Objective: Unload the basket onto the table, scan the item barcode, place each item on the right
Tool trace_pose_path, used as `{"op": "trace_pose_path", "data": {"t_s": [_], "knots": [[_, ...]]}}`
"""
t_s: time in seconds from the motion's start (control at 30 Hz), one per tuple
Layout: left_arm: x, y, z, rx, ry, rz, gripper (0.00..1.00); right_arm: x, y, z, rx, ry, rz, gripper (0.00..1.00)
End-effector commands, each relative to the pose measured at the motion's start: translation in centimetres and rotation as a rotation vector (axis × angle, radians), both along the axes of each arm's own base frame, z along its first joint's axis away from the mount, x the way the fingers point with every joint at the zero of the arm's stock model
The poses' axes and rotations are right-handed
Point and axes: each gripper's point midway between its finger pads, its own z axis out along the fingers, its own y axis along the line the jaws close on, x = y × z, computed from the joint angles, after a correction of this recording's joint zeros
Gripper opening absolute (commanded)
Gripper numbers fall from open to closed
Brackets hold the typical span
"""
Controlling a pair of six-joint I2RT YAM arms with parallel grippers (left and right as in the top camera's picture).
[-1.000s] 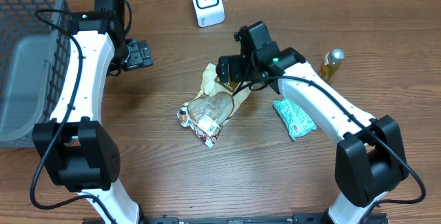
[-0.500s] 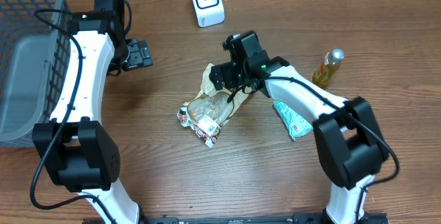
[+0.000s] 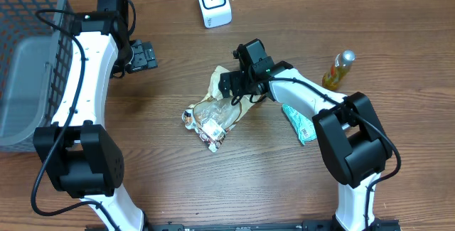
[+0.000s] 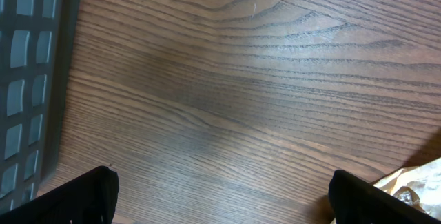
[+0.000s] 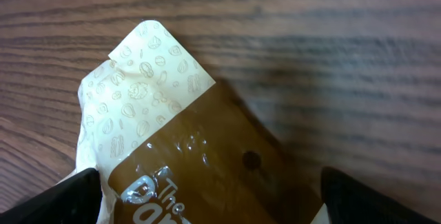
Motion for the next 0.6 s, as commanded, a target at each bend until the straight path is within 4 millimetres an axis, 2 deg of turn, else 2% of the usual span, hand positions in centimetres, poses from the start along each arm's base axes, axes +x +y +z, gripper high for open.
{"op": "trace_pose_path", "data": {"t_s": [0.0,0.17,0.33,0.43,0.57], "knots": [[0.3,-0.1,1.1,0.014,-0.031,-0.007,0.99,-1.9,-0.3,-1.3,0.033,0.129,-0.070,1.00],[0.3,-0.1,1.1,0.014,-0.031,-0.007,1.00,-4.6,0.2,-1.6,0.072,0.253,-0.043,1.00],[0.3,-0.1,1.1,0.014,-0.031,-0.007,1.00,-6.8,-0.9,-2.1,0.058,0.415,-0.228,1.00],[0.3,-0.1,1.1,0.014,-0.031,-0.007,0.99,-8.3,0.0,-1.7,0.117,0.513,-0.243,1.00],[0.3,-0.1,1.1,0.014,-0.031,-0.007,1.00,-8.9,0.3,-1.4,0.125,0.540,-0.233,1.00]]}}
